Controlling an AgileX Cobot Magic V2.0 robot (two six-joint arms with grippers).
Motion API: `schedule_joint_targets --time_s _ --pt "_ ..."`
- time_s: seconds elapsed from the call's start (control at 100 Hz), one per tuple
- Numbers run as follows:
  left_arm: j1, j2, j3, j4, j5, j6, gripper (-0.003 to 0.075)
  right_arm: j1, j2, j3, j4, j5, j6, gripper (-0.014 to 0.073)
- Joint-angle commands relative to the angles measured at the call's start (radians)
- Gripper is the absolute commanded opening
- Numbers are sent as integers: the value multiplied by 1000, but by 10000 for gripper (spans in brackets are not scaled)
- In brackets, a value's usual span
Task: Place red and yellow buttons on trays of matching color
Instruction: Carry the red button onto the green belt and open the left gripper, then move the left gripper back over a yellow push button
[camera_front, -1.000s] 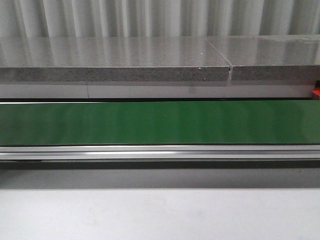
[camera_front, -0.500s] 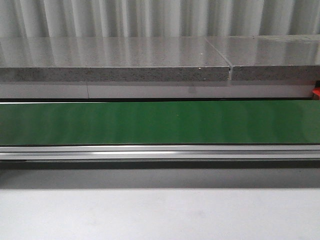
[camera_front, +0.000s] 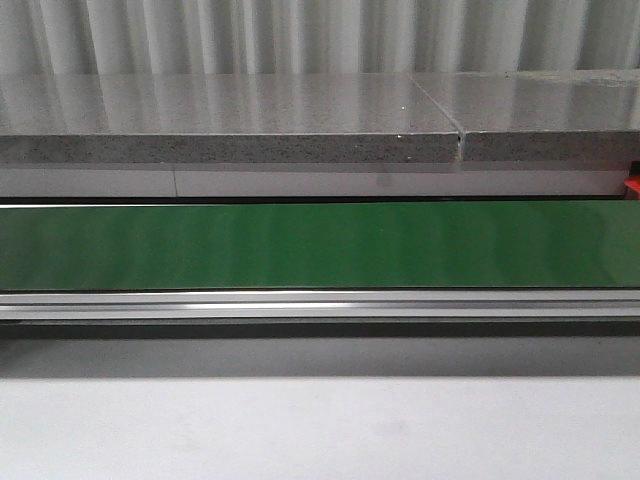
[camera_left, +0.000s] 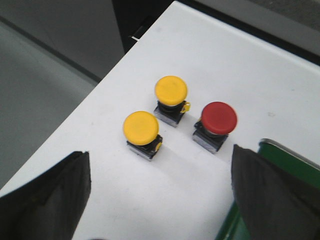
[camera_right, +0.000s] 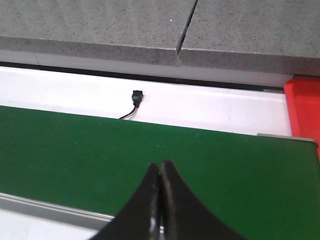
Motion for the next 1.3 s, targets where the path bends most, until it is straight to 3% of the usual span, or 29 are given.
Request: schedule_joint_targets --time_s 0.0,0.46,1.29 --pt "22 13 -33 5 -60 0 563 0 -5 -25 17 -58 -6 -68" --pt "95 237 -62 -21 -175 0 563 0 -5 -25 17 -58 -6 -68" --pt "97 439 -154 22 -231 2 562 0 -5 -25 17 -58 -6 -68"
